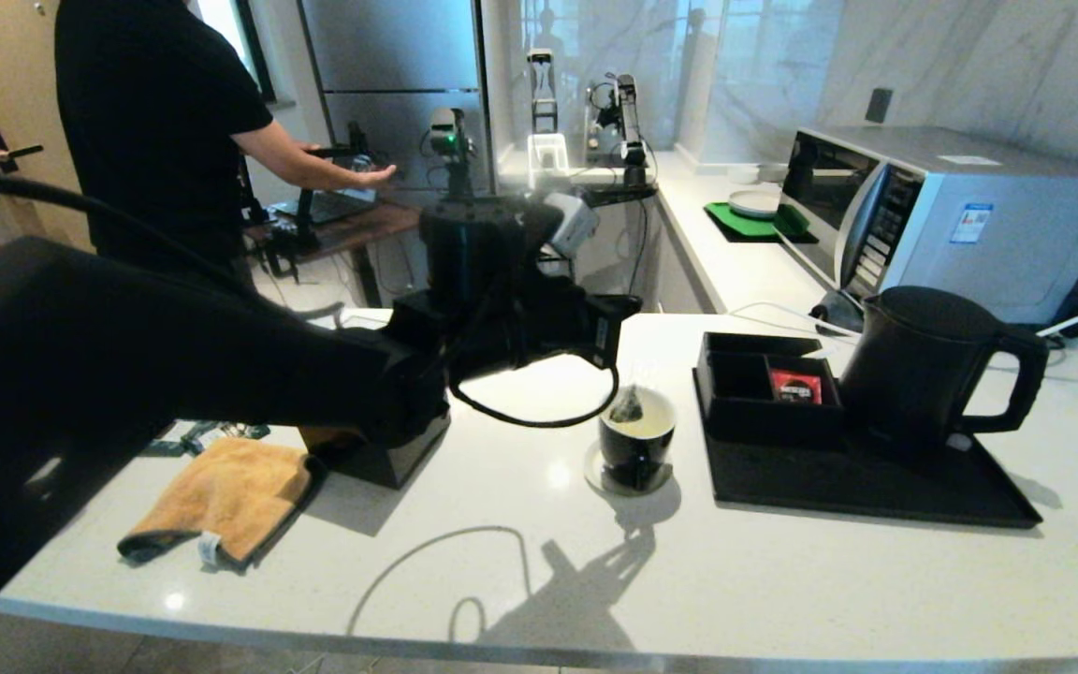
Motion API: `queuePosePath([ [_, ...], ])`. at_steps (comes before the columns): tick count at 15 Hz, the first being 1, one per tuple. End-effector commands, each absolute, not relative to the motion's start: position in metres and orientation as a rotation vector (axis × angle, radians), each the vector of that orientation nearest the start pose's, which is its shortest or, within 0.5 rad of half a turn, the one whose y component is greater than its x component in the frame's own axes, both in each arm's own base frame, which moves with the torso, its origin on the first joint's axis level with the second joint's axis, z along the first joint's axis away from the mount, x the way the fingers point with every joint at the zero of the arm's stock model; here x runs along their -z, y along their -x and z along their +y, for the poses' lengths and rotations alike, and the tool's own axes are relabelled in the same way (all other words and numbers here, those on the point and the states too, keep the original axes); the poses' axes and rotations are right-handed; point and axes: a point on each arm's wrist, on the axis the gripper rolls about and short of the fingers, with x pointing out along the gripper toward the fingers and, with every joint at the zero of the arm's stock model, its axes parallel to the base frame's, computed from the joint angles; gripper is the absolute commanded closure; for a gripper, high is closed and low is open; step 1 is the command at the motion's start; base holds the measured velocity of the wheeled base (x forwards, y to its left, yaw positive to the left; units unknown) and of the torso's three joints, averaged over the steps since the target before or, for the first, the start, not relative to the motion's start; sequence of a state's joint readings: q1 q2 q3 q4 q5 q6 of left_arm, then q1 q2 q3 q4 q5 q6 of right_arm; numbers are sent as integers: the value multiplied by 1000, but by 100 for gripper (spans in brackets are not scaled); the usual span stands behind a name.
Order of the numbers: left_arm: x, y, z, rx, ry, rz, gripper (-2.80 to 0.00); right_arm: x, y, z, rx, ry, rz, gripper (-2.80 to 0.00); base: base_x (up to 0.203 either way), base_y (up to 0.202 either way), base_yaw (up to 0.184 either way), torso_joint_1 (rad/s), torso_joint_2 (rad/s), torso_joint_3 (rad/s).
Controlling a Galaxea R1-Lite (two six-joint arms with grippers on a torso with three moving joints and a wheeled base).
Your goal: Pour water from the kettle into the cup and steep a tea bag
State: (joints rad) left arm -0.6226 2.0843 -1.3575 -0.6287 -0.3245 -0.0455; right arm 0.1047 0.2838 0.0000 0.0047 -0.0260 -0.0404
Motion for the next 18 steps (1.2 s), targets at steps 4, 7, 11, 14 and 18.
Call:
queuePosePath([
  [4,-170,-345,-257,946,19,180,0,-78,1,-1,-84,60,288,0,0,0,0,0,0,0],
  [7,-155,-346,-259,946,12,214,0,-78,1,-1,-85,60,287,0,0,0,0,0,0,0],
  [11,-139,-349,-262,944,7,253,0,-78,1,-1,-85,60,287,0,0,0,0,0,0,0],
  [14,-131,-349,-263,946,3,276,0,-78,1,-1,-84,60,286,0,0,0,0,0,0,0],
  [18,-125,-349,-265,948,1,290,0,-78,1,-1,-85,60,286,0,0,0,0,0,0,0],
])
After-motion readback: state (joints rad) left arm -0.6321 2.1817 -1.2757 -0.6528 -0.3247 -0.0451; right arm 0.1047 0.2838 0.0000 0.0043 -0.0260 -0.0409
